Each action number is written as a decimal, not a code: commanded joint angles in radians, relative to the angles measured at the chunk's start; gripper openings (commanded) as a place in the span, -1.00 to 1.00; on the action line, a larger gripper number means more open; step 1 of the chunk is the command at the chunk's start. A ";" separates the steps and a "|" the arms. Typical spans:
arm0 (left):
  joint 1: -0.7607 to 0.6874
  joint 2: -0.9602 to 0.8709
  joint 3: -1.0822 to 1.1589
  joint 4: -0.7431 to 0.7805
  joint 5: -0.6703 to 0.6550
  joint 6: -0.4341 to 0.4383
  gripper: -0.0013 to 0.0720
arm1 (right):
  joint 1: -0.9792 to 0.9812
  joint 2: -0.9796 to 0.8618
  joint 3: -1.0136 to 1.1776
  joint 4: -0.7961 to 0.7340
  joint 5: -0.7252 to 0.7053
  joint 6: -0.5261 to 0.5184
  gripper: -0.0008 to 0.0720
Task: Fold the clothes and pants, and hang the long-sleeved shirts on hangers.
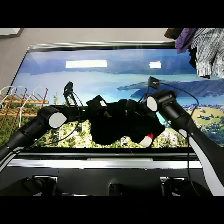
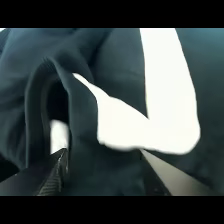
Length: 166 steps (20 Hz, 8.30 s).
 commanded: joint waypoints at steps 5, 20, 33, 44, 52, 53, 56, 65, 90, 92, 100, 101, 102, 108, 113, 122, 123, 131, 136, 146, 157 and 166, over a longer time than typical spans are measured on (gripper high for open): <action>0.000 0.000 0.000 0.000 -0.007 0.003 -0.86 | 0.000 -0.093 -0.002 -0.021 -0.125 0.024 0.46; 0.045 0.000 0.111 -0.037 -0.296 0.480 0.02 | 0.001 -0.042 0.003 -0.015 0.018 -0.073 -0.85; 0.043 -0.113 0.240 -0.003 -0.451 0.931 0.15 | 0.001 -0.043 0.003 0.036 0.015 -0.068 -0.85; 0.012 -0.280 0.449 0.068 -0.563 1.191 0.15 | 0.001 -0.043 0.003 0.047 0.041 -0.068 -0.85; -0.036 -0.333 0.458 0.046 -0.517 1.284 0.12 | 0.001 -0.043 0.003 0.047 0.047 -0.065 -0.85; -0.036 -0.338 0.459 0.046 -0.498 1.284 0.12 | 0.001 -0.043 0.003 0.047 0.051 -0.065 -0.85; -0.036 -0.365 0.458 0.045 -0.504 1.283 0.03 | 0.001 -0.043 0.003 0.047 0.058 -0.064 -0.85; 0.109 -0.384 0.683 0.031 -0.505 0.883 -0.87 | -0.001 -0.018 0.268 -0.097 0.191 -0.184 -0.86; 0.196 0.050 0.800 0.207 -0.861 0.235 -0.87 | 0.001 0.083 0.746 0.126 0.341 -0.284 -0.85; 0.192 0.048 0.646 0.207 -0.834 0.225 -0.87 | 0.026 0.084 0.605 0.083 0.392 -0.271 -0.85; 0.188 -0.014 0.211 0.174 -0.561 0.131 -0.87 | 0.200 0.065 0.095 -0.096 0.024 0.083 -0.85; 0.190 -0.025 0.208 0.174 -0.546 0.131 -0.87 | 0.200 0.051 0.094 -0.096 0.021 0.082 -0.86; 0.193 -0.033 0.208 0.174 -0.530 0.131 -0.87 | 0.200 0.040 0.094 -0.095 0.011 0.082 -0.86; 0.317 0.010 0.224 0.172 -0.558 0.224 0.37 | 0.198 0.034 0.095 -0.104 -0.041 0.055 -0.86; 0.720 0.212 0.185 0.174 -0.670 0.535 0.44 | 0.198 0.034 0.095 -0.104 -0.038 0.026 -0.86; 1.048 0.242 0.139 0.278 -0.810 0.813 0.62 | 0.198 0.034 0.095 -0.107 -0.011 -0.054 -0.85; 1.083 0.242 0.116 0.270 -0.805 0.818 0.70 | 0.198 0.034 0.095 -0.108 -0.008 -0.058 -0.85; 1.331 0.240 -0.189 0.119 -0.595 1.181 0.69 | 0.198 0.034 0.095 -0.121 -0.013 -0.091 -0.85; 1.302 0.236 -0.359 0.117 -0.499 1.322 0.69 | 0.198 0.034 0.095 -0.141 -0.013 -0.106 -0.85; 1.283 0.126 -0.401 0.147 -0.346 1.345 0.64 | 0.198 0.034 0.094 -0.141 -0.002 -0.105 -0.85; 1.283 0.025 -0.401 0.154 -0.340 1.412 -0.11 | 0.198 0.034 0.095 -0.141 0.000 -0.101 -0.85; 1.283 0.016 -0.401 0.153 -0.341 1.442 -0.86 | 0.198 0.034 0.094 -0.141 0.008 -0.101 -0.85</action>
